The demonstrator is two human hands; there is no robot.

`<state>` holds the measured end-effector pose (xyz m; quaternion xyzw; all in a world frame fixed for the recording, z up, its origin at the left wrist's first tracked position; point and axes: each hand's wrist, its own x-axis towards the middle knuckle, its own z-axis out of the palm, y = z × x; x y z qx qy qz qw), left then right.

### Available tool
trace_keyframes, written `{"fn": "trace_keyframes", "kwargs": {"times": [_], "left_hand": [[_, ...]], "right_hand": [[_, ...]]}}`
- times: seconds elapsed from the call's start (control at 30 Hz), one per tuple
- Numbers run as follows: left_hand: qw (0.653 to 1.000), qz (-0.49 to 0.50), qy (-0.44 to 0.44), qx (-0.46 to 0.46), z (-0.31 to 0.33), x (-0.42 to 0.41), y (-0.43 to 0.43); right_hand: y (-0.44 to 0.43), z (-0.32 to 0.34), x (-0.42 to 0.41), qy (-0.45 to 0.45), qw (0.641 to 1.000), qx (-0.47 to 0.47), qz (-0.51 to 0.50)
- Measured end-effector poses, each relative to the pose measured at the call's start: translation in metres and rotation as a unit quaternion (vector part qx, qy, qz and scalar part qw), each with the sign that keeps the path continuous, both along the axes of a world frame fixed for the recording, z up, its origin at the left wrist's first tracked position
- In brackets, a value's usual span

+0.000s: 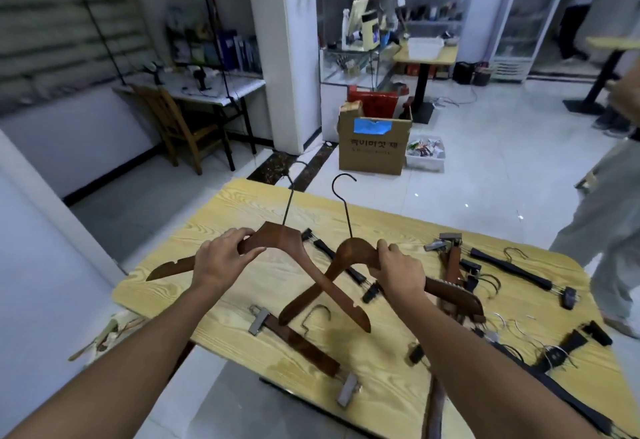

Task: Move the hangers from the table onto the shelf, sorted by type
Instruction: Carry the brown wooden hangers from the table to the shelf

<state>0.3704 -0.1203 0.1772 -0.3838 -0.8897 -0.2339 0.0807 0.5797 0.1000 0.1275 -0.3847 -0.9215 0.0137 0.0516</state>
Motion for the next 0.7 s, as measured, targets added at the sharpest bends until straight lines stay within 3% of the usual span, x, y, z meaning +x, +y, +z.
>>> {"fn": "trace_keyframes", "kwargs": {"times": [0.17, 0.43, 0.7], "left_hand": [[0.998, 0.041, 0.045, 0.019, 0.043, -0.010, -0.036], [0.986, 0.133, 0.088, 0.036, 0.102, -0.015, -0.101], [0.960, 0.255, 0.101, 0.060, 0.135, 0.015, -0.170]], "right_hand": [[-0.007, 0.043, -0.037, 0.049, 0.995, 0.051, 0.075], [-0.045, 0.107, -0.103, 0.154, 0.973, 0.057, 0.165], [-0.100, 0.145, -0.147, 0.173, 0.946, 0.057, 0.268]]}}
